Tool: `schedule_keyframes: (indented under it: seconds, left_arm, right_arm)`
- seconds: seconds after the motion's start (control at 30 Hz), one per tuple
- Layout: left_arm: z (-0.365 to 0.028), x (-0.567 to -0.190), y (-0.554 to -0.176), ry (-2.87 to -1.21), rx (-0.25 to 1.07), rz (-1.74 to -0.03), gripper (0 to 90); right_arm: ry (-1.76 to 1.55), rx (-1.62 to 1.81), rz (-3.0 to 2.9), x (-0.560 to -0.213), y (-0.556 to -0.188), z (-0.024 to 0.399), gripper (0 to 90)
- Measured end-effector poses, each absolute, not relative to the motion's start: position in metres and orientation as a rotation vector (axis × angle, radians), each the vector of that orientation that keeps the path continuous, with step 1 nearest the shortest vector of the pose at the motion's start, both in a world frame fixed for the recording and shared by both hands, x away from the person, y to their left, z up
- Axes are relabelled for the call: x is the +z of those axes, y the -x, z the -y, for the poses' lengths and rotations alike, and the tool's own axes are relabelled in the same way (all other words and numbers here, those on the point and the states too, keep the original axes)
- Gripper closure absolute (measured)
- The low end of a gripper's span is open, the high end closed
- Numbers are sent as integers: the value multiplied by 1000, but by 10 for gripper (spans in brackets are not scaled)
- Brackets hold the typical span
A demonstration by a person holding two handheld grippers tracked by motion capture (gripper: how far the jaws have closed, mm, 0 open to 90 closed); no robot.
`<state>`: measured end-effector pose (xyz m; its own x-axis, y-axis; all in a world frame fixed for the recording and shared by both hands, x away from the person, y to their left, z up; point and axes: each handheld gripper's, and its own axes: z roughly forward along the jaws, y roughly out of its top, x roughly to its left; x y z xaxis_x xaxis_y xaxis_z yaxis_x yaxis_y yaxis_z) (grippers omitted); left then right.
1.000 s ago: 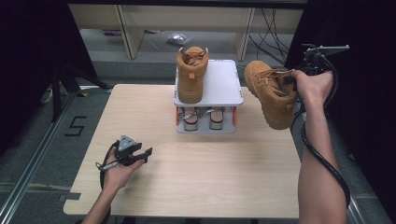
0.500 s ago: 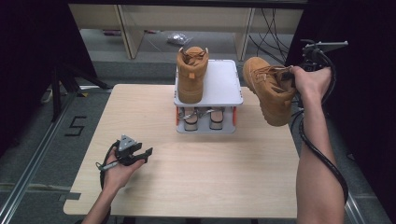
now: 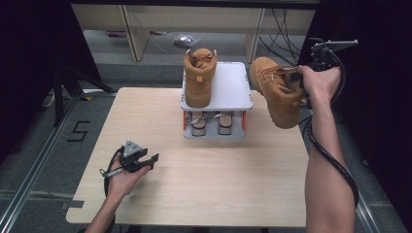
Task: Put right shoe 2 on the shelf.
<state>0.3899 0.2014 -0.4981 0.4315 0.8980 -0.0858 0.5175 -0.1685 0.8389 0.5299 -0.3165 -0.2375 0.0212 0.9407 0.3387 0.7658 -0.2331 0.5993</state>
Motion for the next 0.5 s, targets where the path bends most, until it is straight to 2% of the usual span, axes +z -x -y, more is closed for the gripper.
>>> schedule_keyframes:
  seconds: [0.5]
  left_arm:
    - [-202, -497, -390, -1826, 558, -1203, 473]
  right_arm:
    - [-2051, 1035, -1774, -234, -535, 308, 854]
